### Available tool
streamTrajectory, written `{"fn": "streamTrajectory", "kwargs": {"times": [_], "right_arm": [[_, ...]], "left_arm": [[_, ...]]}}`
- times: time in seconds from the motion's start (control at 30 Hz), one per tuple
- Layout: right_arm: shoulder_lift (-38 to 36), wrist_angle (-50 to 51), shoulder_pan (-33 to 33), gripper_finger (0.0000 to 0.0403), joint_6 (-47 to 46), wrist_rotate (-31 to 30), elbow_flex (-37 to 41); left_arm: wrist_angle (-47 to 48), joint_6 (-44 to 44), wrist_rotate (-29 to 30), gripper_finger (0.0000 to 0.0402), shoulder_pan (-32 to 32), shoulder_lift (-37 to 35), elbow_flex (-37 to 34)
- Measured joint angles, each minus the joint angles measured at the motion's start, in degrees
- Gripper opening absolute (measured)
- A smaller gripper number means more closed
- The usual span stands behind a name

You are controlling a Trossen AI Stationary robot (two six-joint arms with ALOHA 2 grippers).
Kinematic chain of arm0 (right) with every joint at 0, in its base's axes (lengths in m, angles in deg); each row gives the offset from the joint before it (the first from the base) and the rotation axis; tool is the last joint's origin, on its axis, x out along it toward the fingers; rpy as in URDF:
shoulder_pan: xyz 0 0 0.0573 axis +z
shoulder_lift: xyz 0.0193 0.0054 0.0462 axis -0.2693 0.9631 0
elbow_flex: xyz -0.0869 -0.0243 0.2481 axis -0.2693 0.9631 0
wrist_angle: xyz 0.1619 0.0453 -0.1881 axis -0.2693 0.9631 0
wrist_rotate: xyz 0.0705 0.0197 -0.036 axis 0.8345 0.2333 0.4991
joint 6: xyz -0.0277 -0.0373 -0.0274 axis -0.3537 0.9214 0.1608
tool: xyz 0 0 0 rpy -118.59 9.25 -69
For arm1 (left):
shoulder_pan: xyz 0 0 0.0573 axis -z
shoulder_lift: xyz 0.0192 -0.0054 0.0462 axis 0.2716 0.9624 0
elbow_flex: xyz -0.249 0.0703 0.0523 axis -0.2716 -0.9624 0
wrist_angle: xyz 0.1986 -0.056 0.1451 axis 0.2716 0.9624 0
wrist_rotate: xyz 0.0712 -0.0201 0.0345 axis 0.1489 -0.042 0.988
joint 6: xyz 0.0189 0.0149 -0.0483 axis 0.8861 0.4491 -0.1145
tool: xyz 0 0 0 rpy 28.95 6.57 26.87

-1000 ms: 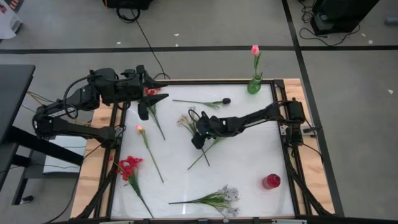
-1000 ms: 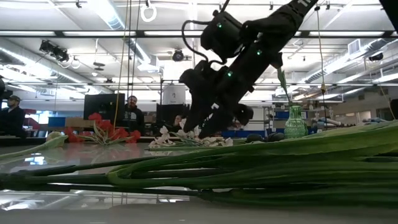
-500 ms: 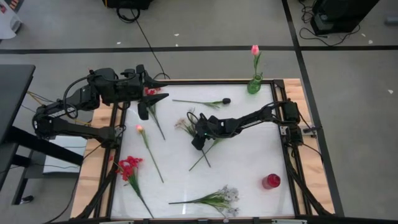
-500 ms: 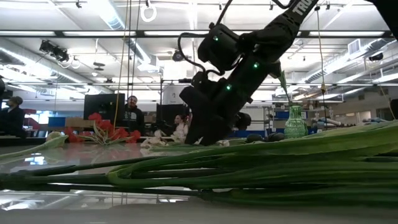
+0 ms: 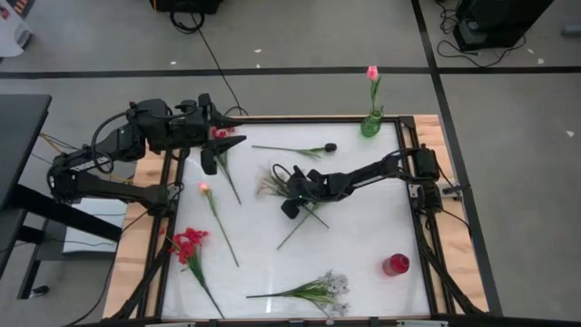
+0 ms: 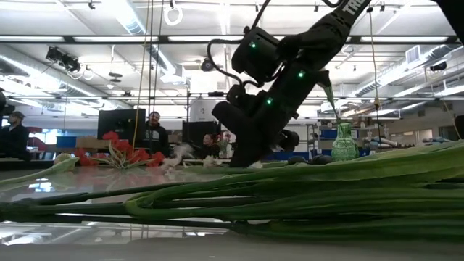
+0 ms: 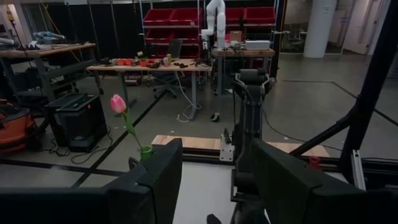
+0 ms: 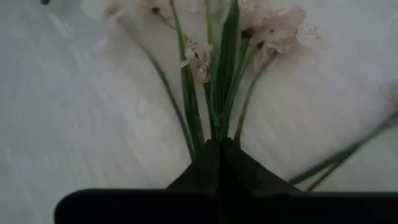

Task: Sort flowers into vase by color
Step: Put the top white flower into the green vase

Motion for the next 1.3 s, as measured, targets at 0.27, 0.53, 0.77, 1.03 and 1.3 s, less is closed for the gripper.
{"fn": "streamTrajectory", "kwargs": {"times": [0.27,0.53,0.77,1.03,1.3], "right_arm": [[-9.4,1.1,0.3,0.0004,-1.7,-7.5,0.2],[-22.7,2.4,0.3,0.0002,0.4,-17.8,0.1],[-33.4,0.4,1.5,0.0001,7.4,-22.3,0.1],[-41.8,-14.2,2.7,0.0,19.7,-15.5,0.1],[-47.4,-9.1,2.3,0.0,25.2,-20.7,0.1]], "left_arm": [[0.0,0.0,0.0,0.0194,0.0,0.0,0.0],[0.1,0.0,0.0,0.0194,0.0,0.0,0.0],[0.0,0.0,0.0,0.0194,0.0,0.0,0.0],[0.0,0.0,0.0,0.0194,0.0,0.0,0.0],[0.0,0.0,0.0,0.0194,0.0,0.0,0.0]]}}
